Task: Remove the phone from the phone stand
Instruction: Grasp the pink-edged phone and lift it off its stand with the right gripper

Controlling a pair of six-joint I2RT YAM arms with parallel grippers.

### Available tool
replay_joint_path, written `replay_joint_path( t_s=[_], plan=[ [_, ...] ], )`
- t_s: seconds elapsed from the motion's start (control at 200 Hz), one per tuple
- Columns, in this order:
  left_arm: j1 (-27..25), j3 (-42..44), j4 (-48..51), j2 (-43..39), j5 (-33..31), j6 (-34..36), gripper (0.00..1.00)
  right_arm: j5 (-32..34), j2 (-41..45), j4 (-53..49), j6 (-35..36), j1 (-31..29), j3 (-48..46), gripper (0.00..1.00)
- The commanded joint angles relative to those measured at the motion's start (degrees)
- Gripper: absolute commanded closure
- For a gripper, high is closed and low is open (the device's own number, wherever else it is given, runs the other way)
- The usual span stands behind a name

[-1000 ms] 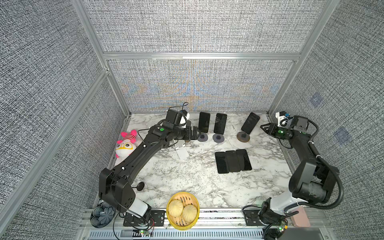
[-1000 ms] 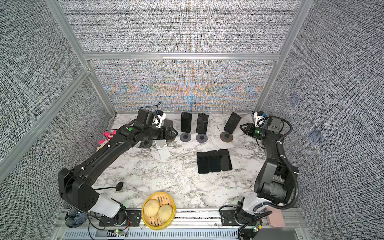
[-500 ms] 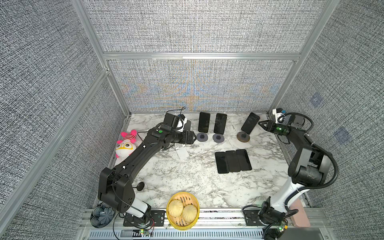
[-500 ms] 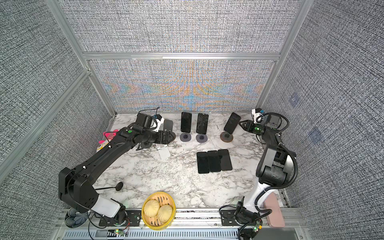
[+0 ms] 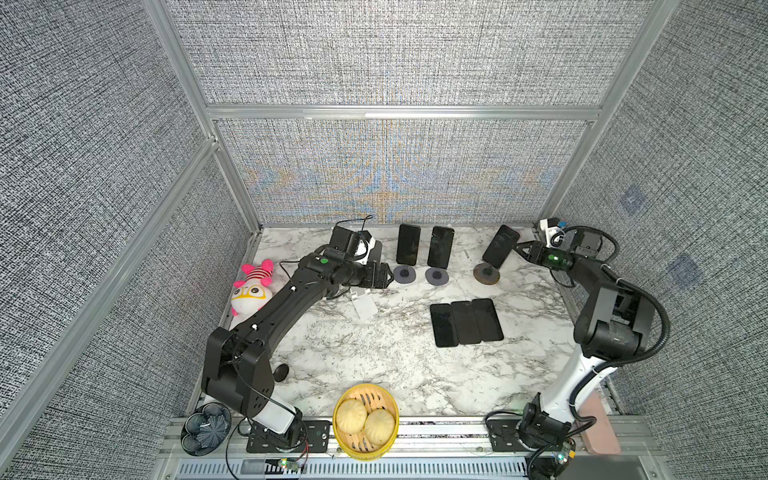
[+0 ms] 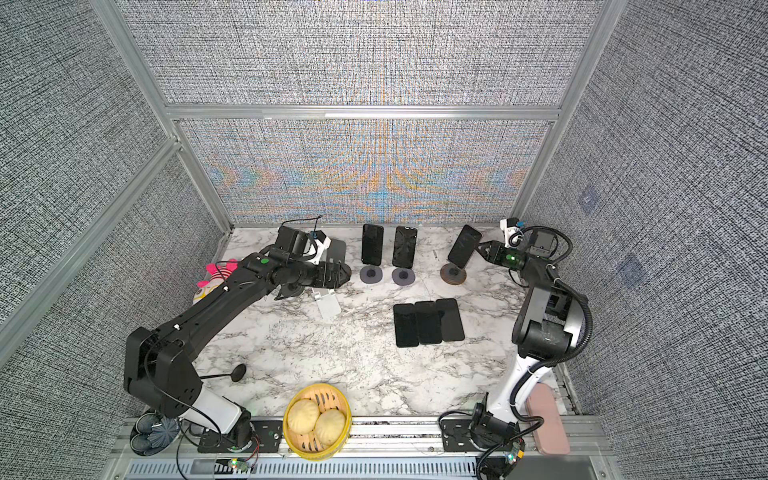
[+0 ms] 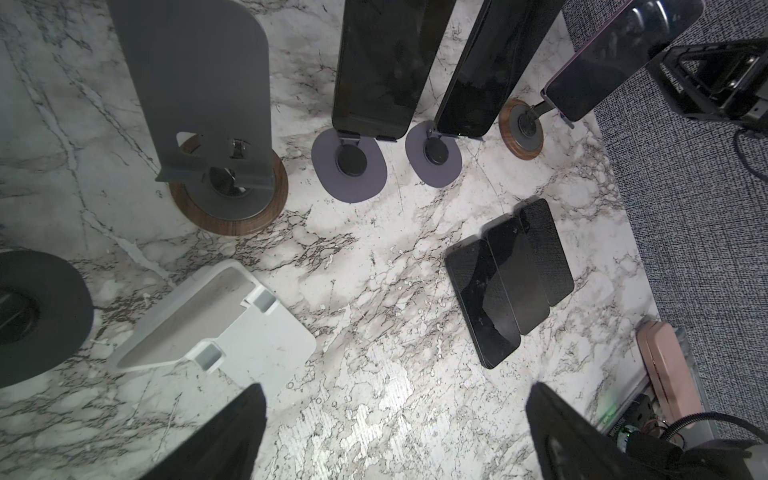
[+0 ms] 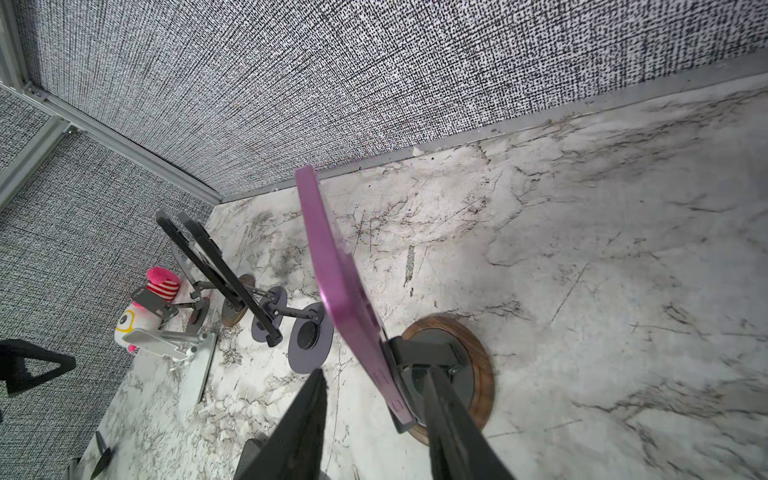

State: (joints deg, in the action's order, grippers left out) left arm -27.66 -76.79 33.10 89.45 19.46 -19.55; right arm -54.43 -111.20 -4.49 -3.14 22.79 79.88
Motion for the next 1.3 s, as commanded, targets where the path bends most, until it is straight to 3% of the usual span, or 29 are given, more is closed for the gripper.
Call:
replay_joint_path(
  t_s=[0.0,0.345,0.8,1.291],
  plan=[
    [0.1,-0.33,0.38,0.13,0.32,-0.14,0.01,-1.33,-0.7,3.39,-1.79,-0.45,0.54,0.61],
    [0.17,-0.37,0.15,0.39,1.28,-0.42,0.01,-0.33,-1.8,6.47,-3.98,-1.62,0.87,0.69],
    [0.29,-0.1,-0.32,0.47,2.24,-1.11,0.01,1.21,-1.87,5.7,-3.81,-2.13,1.64,0.89],
    [0.32,-0.02,-0.32,-0.96,1.41,-0.7,0.01,1.17,2.01,1.18,-1.95,-2.31,1.55,0.95]
  ],
)
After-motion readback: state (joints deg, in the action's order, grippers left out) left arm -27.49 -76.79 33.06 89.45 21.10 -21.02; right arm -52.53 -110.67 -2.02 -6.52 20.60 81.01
